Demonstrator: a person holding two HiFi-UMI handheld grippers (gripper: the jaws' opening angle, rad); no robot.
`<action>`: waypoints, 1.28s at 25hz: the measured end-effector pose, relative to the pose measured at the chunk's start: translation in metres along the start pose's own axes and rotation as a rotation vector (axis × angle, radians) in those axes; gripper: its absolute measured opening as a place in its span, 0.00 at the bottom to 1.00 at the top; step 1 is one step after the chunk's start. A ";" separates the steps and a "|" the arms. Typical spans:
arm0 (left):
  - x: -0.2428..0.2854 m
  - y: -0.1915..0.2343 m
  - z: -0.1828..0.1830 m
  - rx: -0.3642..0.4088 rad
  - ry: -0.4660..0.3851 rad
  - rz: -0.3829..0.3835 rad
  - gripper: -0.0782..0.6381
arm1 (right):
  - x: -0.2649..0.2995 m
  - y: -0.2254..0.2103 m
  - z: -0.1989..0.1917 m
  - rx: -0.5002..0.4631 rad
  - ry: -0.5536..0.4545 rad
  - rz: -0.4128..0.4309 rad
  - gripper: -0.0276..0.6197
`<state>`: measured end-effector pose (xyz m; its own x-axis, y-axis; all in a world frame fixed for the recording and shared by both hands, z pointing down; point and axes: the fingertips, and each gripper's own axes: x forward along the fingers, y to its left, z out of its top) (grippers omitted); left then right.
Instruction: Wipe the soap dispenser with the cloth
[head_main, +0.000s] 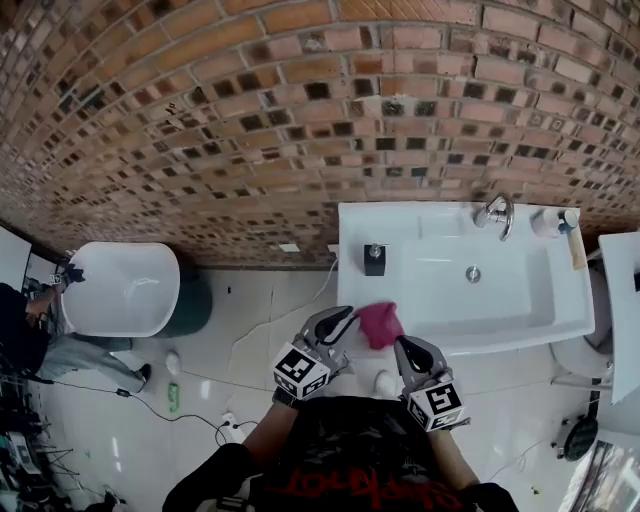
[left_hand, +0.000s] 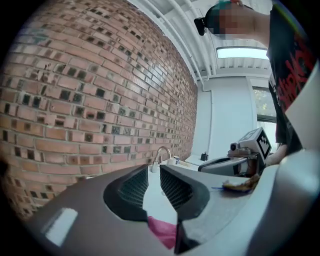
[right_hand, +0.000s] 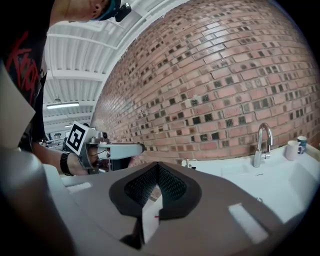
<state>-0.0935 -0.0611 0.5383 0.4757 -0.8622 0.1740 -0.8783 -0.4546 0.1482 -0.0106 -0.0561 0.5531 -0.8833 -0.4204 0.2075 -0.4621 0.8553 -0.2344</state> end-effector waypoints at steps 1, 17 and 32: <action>0.006 0.009 -0.004 0.009 0.010 -0.023 0.21 | 0.008 -0.003 -0.004 0.002 0.016 -0.019 0.04; 0.054 0.103 -0.057 0.131 0.189 -0.214 0.23 | 0.137 -0.075 -0.277 0.084 0.826 -0.198 0.64; 0.137 0.154 -0.122 0.213 0.332 -0.315 0.32 | 0.140 -0.073 -0.258 0.107 0.694 -0.201 0.23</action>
<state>-0.1576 -0.2216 0.7036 0.6789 -0.5740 0.4578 -0.6635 -0.7467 0.0477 -0.0803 -0.0993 0.8443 -0.5435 -0.2468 0.8023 -0.6467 0.7325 -0.2128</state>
